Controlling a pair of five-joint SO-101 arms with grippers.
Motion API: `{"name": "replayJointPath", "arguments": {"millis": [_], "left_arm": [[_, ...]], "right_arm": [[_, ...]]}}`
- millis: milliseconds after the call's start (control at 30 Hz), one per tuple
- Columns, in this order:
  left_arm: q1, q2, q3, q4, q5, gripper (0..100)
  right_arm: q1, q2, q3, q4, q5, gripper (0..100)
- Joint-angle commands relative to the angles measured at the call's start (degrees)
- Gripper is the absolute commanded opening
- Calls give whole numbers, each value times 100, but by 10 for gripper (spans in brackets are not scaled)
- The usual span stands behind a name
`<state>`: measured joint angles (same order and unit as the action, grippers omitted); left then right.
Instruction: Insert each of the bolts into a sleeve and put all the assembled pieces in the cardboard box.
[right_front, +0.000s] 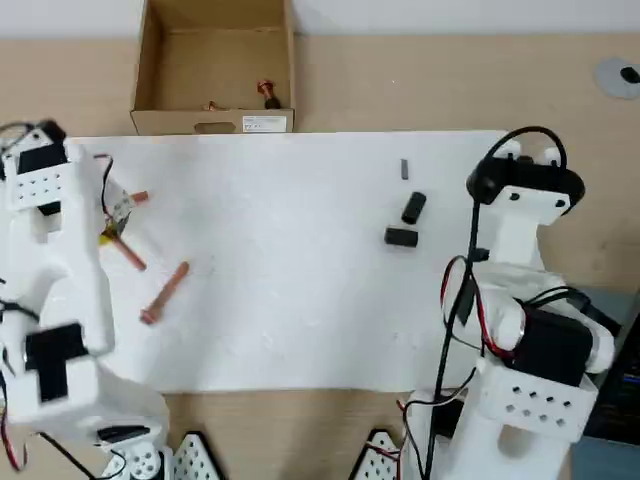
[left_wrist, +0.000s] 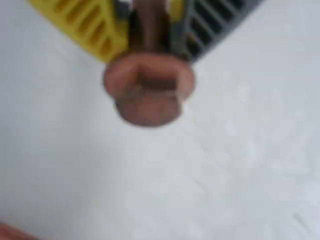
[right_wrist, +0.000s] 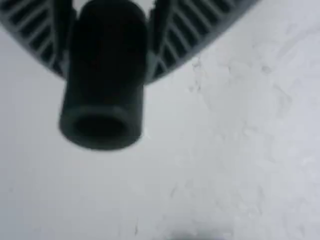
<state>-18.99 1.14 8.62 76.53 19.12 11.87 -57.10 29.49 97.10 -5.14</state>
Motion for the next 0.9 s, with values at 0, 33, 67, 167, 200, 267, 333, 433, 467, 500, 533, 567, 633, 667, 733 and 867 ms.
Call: {"name": "replayJointPath", "arguments": {"millis": [0, 33, 67, 167, 200, 267, 333, 433, 467, 500, 533, 567, 633, 667, 733, 867], "left_arm": [[369, -1288, -343, 360, -9, 2], [475, -1560, -299, 448, -9, 2], [571, -1824, -211, 501, -9, 2], [853, -2686, 264, 536, -18, 2], [932, -2985, 466, 527, -26, 2], [1108, -3626, 914, 475, -141, 2], [1275, -4268, 1451, 273, -185, 2], [1415, -5226, 2233, -114, -176, 2], [1459, -5525, 2488, -264, -167, 2], [1495, -5824, 2743, -404, -158, 2], [1521, -6105, 2998, -554, -149, 2], [1556, -6369, 3226, -677, -141, 2], [1582, -6870, 3587, -844, -132, 2], [1582, -7099, 3719, -897, -132, 2], [1582, -7521, 3938, -967, -132, 2], [1635, -8215, 4273, -967, -132, 2]], "right_arm": [[48, -110, -356, 97, 9, 9], [48, -119, -391, 123, 9, 9], [48, -163, -418, 123, 9, 9], [22, -409, -435, 88, 35, 9], [22, -523, -426, 79, 141, 9], [48, -769, -356, -9, 308, 9], [48, -1051, -215, -185, 325, 9], [22, -1446, 154, -580, 325, 9], [22, -1552, 321, -738, 325, 9], [22, -1666, 497, -888, 325, 9], [22, -1763, 681, -1011, 325, 9], [22, -1859, 866, -1108, 325, 9], [22, -2035, 1200, -1275, 325, 9], [22, -2123, 1349, -1354, 325, 9], [13, -2281, 1622, -1503, 325, 9], [-189, -2624, 2185, -1741, 299, 9]]}}
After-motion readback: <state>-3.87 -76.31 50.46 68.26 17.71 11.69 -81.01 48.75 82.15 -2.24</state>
